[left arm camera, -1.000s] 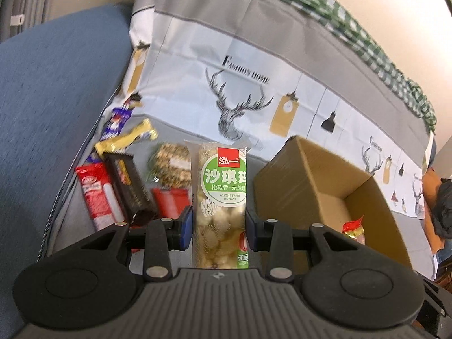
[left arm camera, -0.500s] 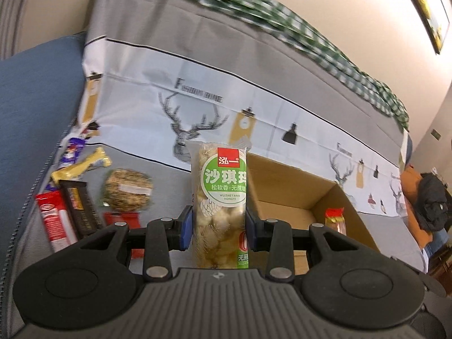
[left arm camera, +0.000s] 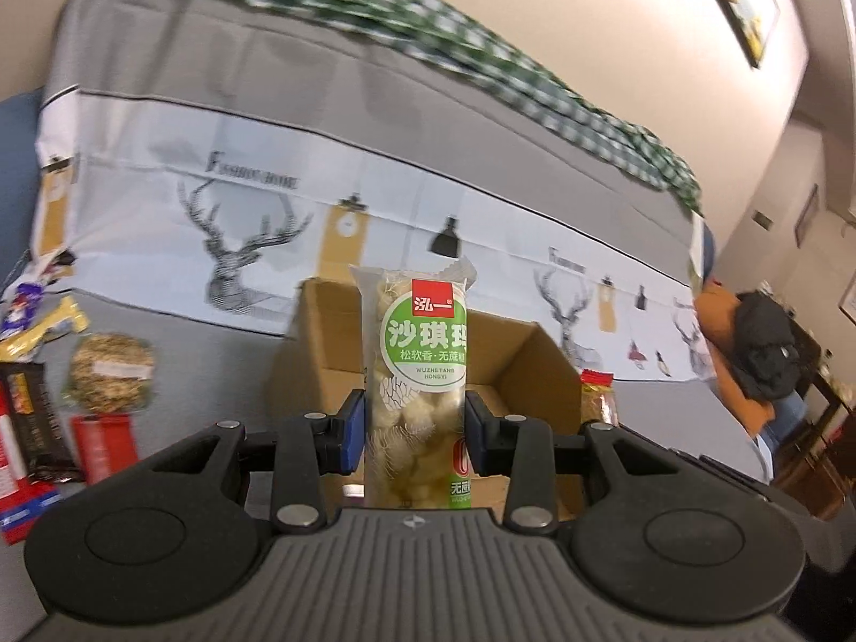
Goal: Organize snacks
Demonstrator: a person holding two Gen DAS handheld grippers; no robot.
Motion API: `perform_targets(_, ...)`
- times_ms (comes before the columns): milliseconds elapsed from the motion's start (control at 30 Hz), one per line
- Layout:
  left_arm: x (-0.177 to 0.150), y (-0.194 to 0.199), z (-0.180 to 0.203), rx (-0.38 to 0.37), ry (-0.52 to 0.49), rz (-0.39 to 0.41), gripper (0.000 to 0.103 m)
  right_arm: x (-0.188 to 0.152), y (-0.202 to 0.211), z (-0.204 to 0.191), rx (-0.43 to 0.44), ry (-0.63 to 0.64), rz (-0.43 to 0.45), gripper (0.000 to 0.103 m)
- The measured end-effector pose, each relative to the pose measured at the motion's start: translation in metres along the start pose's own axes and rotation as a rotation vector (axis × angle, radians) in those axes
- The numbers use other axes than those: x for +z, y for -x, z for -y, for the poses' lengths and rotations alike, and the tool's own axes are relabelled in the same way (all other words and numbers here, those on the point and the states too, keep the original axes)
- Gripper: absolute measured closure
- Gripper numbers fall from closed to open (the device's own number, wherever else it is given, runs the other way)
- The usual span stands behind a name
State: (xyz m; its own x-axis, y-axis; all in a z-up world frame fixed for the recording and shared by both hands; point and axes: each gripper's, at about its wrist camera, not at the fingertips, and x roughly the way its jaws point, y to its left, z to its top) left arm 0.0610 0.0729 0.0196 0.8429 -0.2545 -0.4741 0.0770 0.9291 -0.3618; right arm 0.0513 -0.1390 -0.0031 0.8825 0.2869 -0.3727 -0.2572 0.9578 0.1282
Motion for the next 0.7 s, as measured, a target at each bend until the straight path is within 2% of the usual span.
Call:
perform_targets(167,-0.005,-0.008,0.023,-0.053,-0.043,0.007,0.062,0.002,0.0,0.03,-0.067,-0.049,0.007,0.086)
perform_targets(400,-0.011,-0.018,0.037,-0.077,-0.068,-0.015,0.062,0.003,-0.004,0.061,-0.155,-0.127,-0.004,0.086)
perform_targets(700,-0.012,-0.022,0.042,-0.088,-0.081,-0.017,0.062,0.003,-0.002,0.066,-0.168,-0.137,0.016,0.086)
